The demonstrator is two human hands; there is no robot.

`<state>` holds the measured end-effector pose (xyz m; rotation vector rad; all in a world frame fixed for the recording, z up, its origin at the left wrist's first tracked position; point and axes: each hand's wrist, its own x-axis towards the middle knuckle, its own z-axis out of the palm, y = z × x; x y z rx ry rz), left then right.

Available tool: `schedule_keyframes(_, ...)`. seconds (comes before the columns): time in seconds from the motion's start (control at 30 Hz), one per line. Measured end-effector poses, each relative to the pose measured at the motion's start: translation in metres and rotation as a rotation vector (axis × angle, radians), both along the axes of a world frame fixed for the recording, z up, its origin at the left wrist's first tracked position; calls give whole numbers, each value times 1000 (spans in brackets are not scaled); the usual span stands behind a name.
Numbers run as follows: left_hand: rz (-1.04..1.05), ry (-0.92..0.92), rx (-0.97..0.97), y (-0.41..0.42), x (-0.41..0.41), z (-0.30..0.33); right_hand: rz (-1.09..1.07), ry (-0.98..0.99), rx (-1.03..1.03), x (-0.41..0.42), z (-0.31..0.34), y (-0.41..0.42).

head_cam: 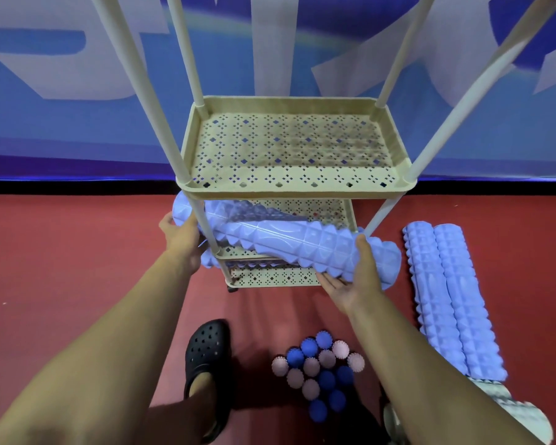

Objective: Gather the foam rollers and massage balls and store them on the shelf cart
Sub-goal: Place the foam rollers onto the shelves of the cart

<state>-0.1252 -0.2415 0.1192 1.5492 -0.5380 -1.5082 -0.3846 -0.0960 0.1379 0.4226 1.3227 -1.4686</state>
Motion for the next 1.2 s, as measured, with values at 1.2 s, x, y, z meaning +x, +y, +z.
schedule_keyframes(1.2, 86, 63, -261, -6, 20, 41, 503, 544, 184, -35, 11, 3)
